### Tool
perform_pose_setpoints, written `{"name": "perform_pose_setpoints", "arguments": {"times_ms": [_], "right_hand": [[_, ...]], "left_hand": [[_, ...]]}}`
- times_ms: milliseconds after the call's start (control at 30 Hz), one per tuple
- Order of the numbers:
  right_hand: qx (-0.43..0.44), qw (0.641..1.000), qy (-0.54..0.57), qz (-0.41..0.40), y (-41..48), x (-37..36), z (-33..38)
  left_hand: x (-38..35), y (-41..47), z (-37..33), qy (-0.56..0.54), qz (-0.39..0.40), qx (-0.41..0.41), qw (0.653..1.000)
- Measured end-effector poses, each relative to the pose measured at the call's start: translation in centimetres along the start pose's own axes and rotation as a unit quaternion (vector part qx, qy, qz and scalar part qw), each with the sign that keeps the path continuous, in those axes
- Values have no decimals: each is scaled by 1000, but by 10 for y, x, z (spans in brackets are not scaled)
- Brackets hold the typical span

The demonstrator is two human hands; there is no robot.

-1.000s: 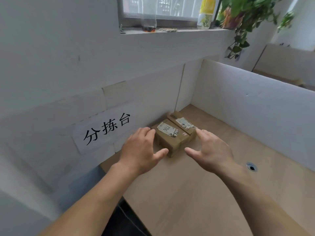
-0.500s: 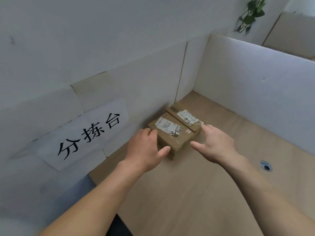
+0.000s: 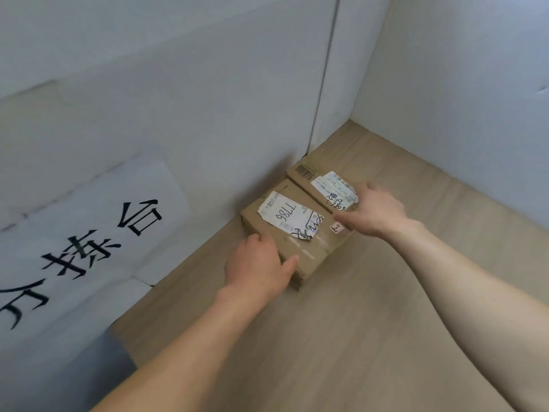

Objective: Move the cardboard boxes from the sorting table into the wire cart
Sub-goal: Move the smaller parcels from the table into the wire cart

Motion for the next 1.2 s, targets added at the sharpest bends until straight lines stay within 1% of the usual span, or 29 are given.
{"name": "perform_pose_setpoints", "arguments": {"times_ms": [167, 233, 367, 500, 633, 767, 900, 967, 1000, 1100, 1133, 1200], "right_hand": [[7, 998, 54, 27, 32, -20, -16], [4, 997, 78, 22, 35, -26, -20], [-15, 994, 105, 0, 20, -32, -23], [-45, 992, 120, -14, -27, -47, -21], [-110, 980, 161, -27, -93, -67, -10], [-149, 972, 182, -26, -154, -83, 1], [-172, 962, 210, -39, -200, -99, 7], [-181, 942, 277, -60, -221, -109, 8], [-187, 922, 331, -76, -231, -114, 7], [-202, 837, 497, -106, -256, -131, 13], [-204, 816, 530, -107, -262, -135, 16], [-207, 787, 572, -107, -274, -140, 22]], "left_hand": [[-20, 15, -2, -5, 15, 6, 1000], [-25, 17, 0, -15, 17, 8, 1000], [-28, 18, 10, -84, 16, 14, 996], [-28, 9, 26, -158, 10, 2, 987], [-35, -12, 47, -232, 19, -3, 973], [-47, -35, 71, -295, 53, 22, 954], [-60, -58, 100, -359, 85, 68, 927], [-69, -69, 114, -379, 104, 81, 916], [-72, -75, 120, -397, 115, 88, 907], [-81, -94, 135, -470, 155, 107, 862], [-84, -100, 138, -487, 166, 106, 851], [-86, -110, 141, -503, 180, 95, 840]]}}
Point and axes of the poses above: each hand's wrist, its own y-axis towards the middle knuckle, its own x-axis out of the back of the hand, z = x × y, the point moved 5 cm from there along y, towards the middle knuckle, and after that the axes turned 10 degrees about x, right-handed, at the moved point
